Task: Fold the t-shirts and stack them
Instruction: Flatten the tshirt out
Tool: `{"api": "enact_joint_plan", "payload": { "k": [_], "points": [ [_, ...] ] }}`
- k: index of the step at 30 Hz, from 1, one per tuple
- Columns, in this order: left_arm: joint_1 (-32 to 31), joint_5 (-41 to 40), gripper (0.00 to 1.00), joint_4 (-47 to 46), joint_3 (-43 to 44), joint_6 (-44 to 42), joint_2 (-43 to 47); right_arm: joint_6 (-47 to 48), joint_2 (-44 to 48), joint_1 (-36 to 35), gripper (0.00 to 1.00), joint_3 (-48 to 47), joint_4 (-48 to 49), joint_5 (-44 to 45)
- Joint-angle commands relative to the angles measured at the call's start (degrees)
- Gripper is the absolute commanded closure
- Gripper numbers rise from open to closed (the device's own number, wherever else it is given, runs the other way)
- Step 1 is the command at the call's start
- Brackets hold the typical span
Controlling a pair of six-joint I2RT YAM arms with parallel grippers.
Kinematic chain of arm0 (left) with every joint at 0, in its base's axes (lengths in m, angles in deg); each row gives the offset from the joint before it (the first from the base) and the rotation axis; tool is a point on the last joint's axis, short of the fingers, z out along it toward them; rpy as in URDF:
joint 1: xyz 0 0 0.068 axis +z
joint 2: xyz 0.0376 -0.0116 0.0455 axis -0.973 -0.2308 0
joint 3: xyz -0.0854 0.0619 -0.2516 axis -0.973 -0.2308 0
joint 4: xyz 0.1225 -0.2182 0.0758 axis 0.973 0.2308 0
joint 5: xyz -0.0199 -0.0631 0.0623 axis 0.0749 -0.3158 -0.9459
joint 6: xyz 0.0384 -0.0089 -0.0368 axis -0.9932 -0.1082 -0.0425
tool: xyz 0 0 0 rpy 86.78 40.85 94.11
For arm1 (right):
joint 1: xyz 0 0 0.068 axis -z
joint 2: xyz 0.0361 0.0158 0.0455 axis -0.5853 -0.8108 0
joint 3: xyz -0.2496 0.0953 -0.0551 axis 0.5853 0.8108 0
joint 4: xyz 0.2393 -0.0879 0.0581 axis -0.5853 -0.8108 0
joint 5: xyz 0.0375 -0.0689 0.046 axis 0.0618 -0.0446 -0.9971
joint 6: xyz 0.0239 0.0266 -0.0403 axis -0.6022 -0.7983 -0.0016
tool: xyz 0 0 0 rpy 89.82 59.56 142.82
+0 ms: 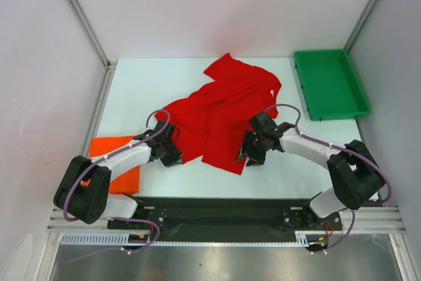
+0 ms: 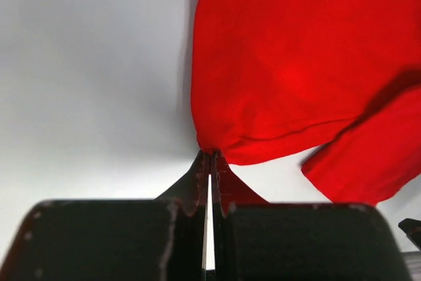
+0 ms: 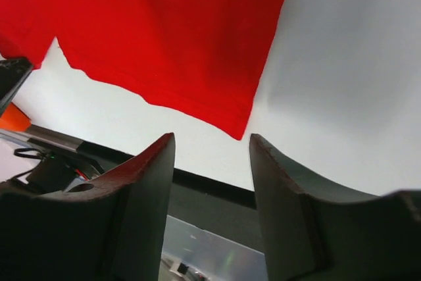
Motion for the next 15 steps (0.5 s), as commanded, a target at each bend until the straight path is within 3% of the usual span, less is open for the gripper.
{"api": "enact_joint_plan", "payload": {
  "k": [1, 3, 15],
  "points": [
    [-0.1, -5.8, 1.0, 1.2, 2.6, -5.6, 1.9, -10.2, -0.7, -1.5, 0.5, 2.5, 4.0, 1.9],
    [-0.1, -6.8, 1.0, 1.4, 3.7, -7.3, 3.6, -13.8, -0.2, -2.1, 0.62, 4.2, 5.7, 3.3],
    [-1.0, -6.6, 1.0, 1.7, 2.7, -8.2, 6.7, -19.5, -3.0, -4.8, 0.63, 6.4, 4.4, 6.6]
  ]
}}
